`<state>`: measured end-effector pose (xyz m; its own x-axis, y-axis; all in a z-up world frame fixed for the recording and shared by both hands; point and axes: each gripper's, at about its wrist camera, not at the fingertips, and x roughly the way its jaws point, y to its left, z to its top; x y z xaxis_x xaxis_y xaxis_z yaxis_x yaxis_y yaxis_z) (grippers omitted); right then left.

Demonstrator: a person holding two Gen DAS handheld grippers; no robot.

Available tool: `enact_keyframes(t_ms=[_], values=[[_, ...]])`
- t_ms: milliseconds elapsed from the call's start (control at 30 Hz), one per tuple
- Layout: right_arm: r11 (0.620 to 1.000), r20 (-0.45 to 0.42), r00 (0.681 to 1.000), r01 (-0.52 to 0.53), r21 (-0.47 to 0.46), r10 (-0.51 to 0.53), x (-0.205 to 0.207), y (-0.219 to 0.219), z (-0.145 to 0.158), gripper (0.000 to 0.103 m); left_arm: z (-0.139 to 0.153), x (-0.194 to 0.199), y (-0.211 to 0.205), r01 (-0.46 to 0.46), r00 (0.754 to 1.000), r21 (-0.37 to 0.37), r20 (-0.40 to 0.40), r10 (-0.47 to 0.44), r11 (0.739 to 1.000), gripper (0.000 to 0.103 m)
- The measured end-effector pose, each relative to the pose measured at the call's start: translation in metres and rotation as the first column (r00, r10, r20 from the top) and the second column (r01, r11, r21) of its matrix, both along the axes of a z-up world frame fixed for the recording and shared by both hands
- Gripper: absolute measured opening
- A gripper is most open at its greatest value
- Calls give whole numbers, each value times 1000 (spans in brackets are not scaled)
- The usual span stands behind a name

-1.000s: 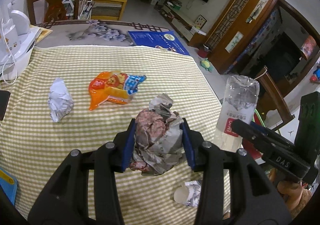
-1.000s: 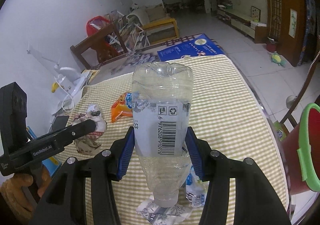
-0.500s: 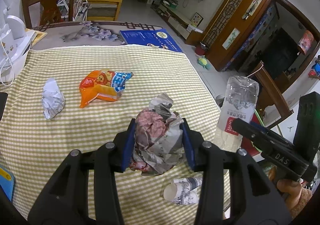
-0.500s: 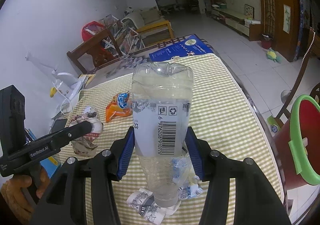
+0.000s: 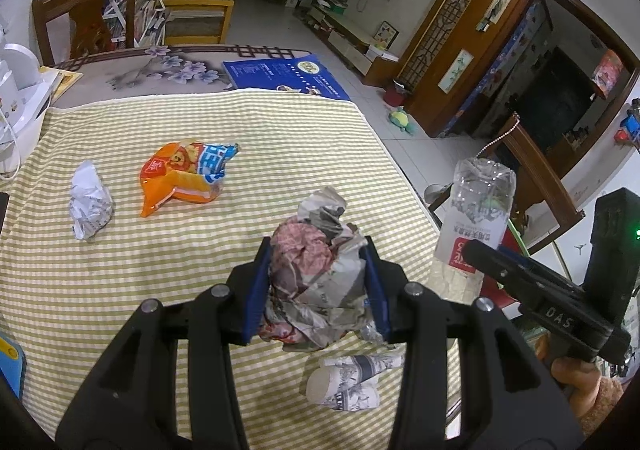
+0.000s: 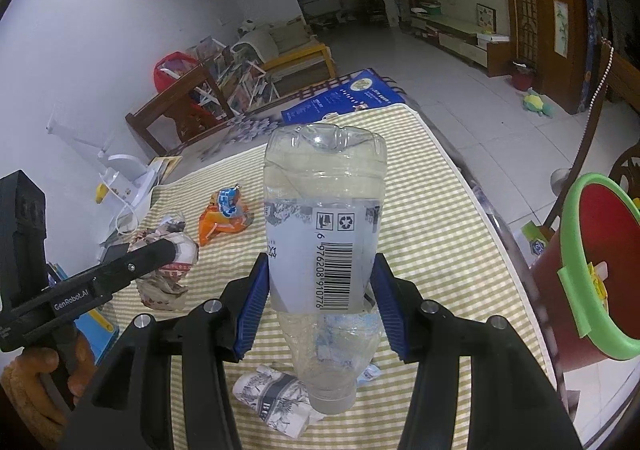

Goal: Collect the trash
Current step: 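Carry the newspaper ball and plastic bottle over the red bucket and open both grippers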

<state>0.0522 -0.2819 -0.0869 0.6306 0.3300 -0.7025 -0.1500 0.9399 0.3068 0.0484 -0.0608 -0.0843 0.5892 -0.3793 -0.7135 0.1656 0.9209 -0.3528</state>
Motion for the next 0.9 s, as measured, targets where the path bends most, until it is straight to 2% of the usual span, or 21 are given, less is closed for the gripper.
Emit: enact_keyframes(t_ms=[367, 567, 900], values=[[1000, -6, 1000, 0, 10, 0, 1, -29, -1, 49, 3, 1, -21, -2, 1000, 2, 3, 2, 1000, 41], [1000, -6, 1000, 1, 8, -1, 1, -30, -1, 49, 2, 2, -35, -4, 1000, -2, 0, 4, 1000, 41], [1000, -4, 1000, 25, 4, -25, 0, -77, -3, 49, 0, 6, -69, 13, 1000, -9, -1, -13, 1000, 41]])
